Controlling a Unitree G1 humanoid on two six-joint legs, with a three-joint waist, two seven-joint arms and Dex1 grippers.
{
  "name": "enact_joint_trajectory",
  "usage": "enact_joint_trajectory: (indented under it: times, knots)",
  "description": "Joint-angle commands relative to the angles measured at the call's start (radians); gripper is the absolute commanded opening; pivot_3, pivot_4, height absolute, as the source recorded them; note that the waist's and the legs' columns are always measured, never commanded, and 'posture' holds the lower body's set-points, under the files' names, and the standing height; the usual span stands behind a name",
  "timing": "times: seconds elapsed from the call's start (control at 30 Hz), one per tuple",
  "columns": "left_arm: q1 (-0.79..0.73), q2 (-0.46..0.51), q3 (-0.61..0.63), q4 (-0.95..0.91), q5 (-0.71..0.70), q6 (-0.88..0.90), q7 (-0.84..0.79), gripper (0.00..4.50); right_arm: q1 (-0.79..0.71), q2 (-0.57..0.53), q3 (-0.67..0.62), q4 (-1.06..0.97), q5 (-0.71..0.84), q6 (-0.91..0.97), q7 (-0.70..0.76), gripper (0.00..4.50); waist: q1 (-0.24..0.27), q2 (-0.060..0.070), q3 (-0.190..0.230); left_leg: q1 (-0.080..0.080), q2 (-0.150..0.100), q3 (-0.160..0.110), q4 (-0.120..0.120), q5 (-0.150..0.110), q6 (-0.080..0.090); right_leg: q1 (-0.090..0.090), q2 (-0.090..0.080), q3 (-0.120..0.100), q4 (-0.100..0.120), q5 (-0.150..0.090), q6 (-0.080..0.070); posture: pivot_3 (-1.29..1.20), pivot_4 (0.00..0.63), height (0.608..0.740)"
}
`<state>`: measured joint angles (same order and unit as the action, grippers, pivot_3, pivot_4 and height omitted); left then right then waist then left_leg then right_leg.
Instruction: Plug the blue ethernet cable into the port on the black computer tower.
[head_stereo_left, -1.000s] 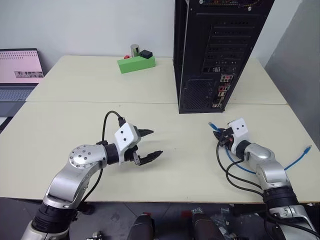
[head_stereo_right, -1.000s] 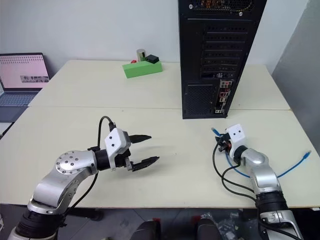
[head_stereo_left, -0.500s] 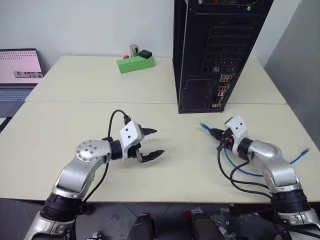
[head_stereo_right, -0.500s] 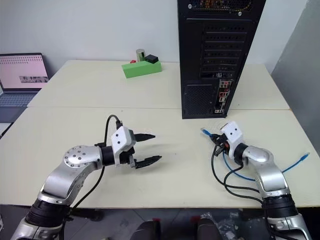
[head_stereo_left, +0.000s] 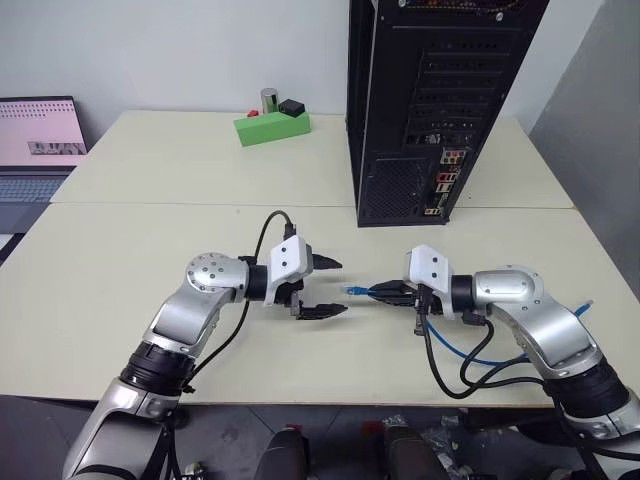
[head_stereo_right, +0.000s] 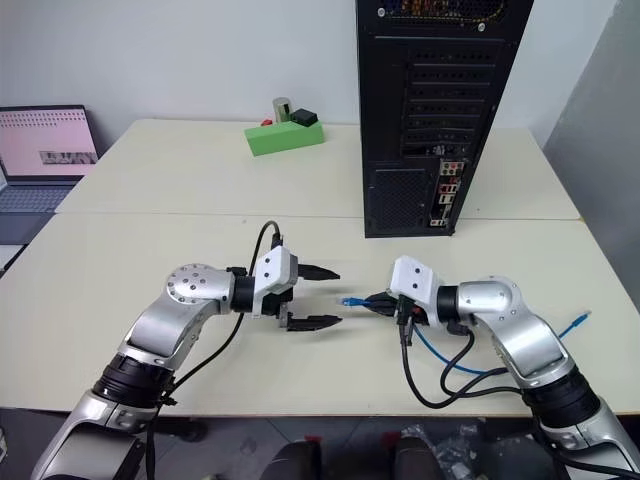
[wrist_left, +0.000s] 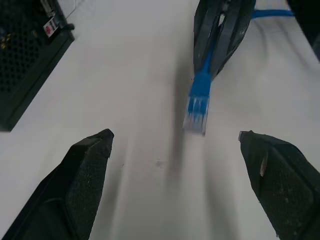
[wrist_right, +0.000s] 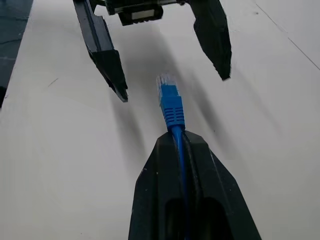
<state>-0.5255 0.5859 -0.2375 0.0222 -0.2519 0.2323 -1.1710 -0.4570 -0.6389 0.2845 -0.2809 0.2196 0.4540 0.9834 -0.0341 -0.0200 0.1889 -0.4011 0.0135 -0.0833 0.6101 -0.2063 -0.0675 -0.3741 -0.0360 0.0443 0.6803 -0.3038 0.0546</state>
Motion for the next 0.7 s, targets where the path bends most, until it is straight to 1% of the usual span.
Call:
enact_joint_trajectory:
  times: [0.03, 0.1, 0.2, 0.27, 0.43, 0.63, 0.7]
  knots:
    - [-0.012, 0.004, 0.000, -0.028, -0.016, 0.002, -0.033, 4.11, -0.023, -0.006, 0.012, -0.033, -0.014, -0.023, 0.018, 0.01, 0.000, 0.000, 0.000, 0.000, 0.000, 0.000, 0.000, 0.000, 0.000, 0.000, 0.000, 0.000, 0.000, 0.000, 0.000, 0.00, 0.150, 0.740]
    - [-0.010, 0.005, 0.001, -0.030, -0.021, 0.013, -0.047, 3.83, -0.026, -0.003, 0.017, -0.031, -0.018, -0.024, 0.019, 0.00, 0.000, 0.000, 0.000, 0.000, 0.000, 0.000, 0.000, 0.000, 0.000, 0.000, 0.000, 0.000, 0.000, 0.000, 0.000, 0.00, 0.150, 0.740]
    - [-0.010, 0.003, 0.003, -0.028, -0.017, 0.019, -0.051, 3.22, -0.028, -0.002, 0.021, -0.029, -0.024, -0.029, 0.023, 0.00, 0.000, 0.000, 0.000, 0.000, 0.000, 0.000, 0.000, 0.000, 0.000, 0.000, 0.000, 0.000, 0.000, 0.000, 0.000, 0.00, 0.150, 0.740]
    - [-0.010, -0.002, 0.000, -0.022, -0.010, 0.016, -0.051, 2.74, -0.032, 0.002, 0.023, -0.029, -0.027, -0.028, 0.026, 0.00, 0.000, 0.000, 0.000, 0.000, 0.000, 0.000, 0.000, 0.000, 0.000, 0.000, 0.000, 0.000, 0.000, 0.000, 0.000, 0.00, 0.150, 0.740]
    - [-0.010, -0.012, -0.005, -0.019, -0.003, 0.014, -0.042, 1.69, -0.035, 0.006, 0.022, -0.036, -0.028, -0.024, 0.031, 0.00, 0.000, 0.000, 0.000, 0.000, 0.000, 0.000, 0.000, 0.000, 0.000, 0.000, 0.000, 0.000, 0.000, 0.000, 0.000, 0.00, 0.150, 0.740]
    - [-0.005, -0.019, -0.010, -0.011, 0.013, -0.002, -0.035, 0.29, -0.037, 0.010, 0.019, -0.039, -0.026, -0.020, 0.026, 0.00, 0.000, 0.000, 0.000, 0.000, 0.000, 0.000, 0.000, 0.000, 0.000, 0.000, 0.000, 0.000, 0.000, 0.000, 0.000, 0.00, 0.150, 0.740]
    - [-0.005, -0.020, -0.008, -0.009, 0.017, -0.008, -0.034, 0.28, -0.039, 0.012, 0.017, -0.036, -0.022, -0.019, 0.031, 0.00, 0.000, 0.000, 0.000, 0.000, 0.000, 0.000, 0.000, 0.000, 0.000, 0.000, 0.000, 0.000, 0.000, 0.000, 0.000, 0.00, 0.150, 0.740]
